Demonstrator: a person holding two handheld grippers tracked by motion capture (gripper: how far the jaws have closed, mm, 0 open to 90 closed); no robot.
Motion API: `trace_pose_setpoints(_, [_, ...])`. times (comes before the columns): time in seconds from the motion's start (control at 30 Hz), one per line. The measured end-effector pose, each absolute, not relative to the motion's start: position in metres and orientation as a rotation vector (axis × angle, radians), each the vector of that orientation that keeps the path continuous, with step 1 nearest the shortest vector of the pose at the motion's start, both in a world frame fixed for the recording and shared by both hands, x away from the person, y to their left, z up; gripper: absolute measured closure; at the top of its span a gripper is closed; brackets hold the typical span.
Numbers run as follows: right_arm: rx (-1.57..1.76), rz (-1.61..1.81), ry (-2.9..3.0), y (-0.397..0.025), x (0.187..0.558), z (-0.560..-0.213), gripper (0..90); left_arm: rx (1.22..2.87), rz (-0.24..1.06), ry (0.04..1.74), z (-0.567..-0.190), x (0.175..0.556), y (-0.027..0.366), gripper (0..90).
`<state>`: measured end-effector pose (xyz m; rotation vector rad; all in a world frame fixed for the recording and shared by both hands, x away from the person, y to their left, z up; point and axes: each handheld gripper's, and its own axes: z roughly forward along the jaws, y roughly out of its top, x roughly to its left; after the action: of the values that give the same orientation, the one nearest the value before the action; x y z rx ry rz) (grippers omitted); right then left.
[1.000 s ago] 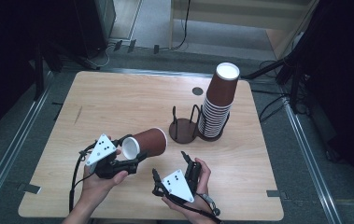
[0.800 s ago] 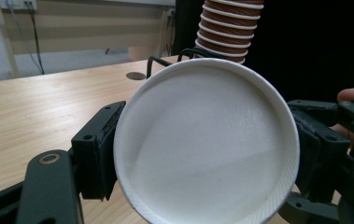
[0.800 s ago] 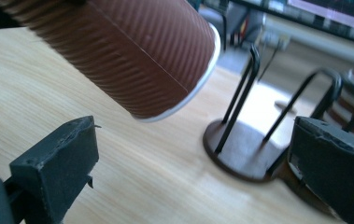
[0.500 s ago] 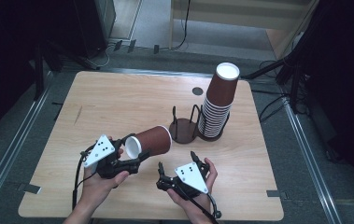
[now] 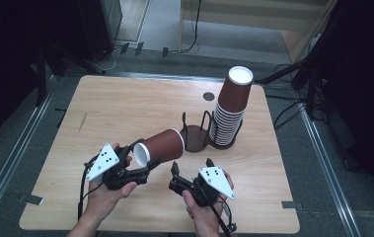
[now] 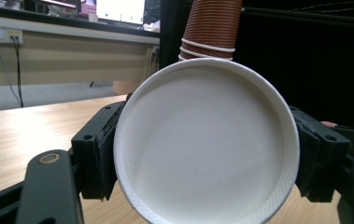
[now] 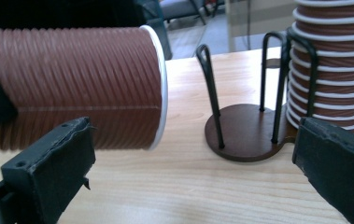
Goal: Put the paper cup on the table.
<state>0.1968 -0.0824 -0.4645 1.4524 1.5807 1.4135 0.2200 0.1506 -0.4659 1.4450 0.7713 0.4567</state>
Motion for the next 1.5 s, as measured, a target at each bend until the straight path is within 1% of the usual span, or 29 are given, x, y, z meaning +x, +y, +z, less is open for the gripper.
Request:
trace_pose_setpoints(0.13, [1.525,1.445,1.542,-0.083,0.199,-0.463,0.0,1.451,0.457,0.757,-0.467,0.22,0.147,23.9])
trace_pose_setpoints(0.4, [1.72,1.621,1.459,-0.088,0.199,-0.462,0.0,1.445,0.44,0.747,-0.471,0.22,0.142,24.0])
trace_pose_setpoints(0.67, [1.821,1.652,1.341,-0.088,0.193,-0.462,0.0,1.434,0.465,0.728,-0.474,0.219,0.135,24.0])
trace_pose_setpoints(0.83, [1.961,1.733,1.285,-0.09,0.196,-0.469,0.0,1.428,0.477,0.719,-0.477,0.218,0.132,24.0])
trace_pose_setpoints(0.97, [2.131,1.884,1.226,-0.095,0.202,-0.477,0.0,1.43,0.486,0.71,-0.478,0.218,0.131,24.0])
trace_pose_setpoints(1.0, [2.131,1.884,1.226,-0.095,0.202,-0.477,0.0,1.428,0.489,0.708,-0.478,0.218,0.13,24.0])
trace_pose_setpoints(1.03, [2.205,1.909,1.159,-0.097,0.202,-0.479,0.0,1.426,0.489,0.704,-0.479,0.218,0.129,24.0])
trace_pose_setpoints(1.27, [2.322,2.041,1.03,-0.102,0.204,-0.48,0.0,1.432,0.501,0.686,-0.481,0.217,0.126,24.1])
trace_pose_setpoints(1.5, [2.508,2.075,0.89,-0.105,0.204,-0.478,0.0,1.435,0.503,0.665,-0.485,0.215,0.121,24.1])
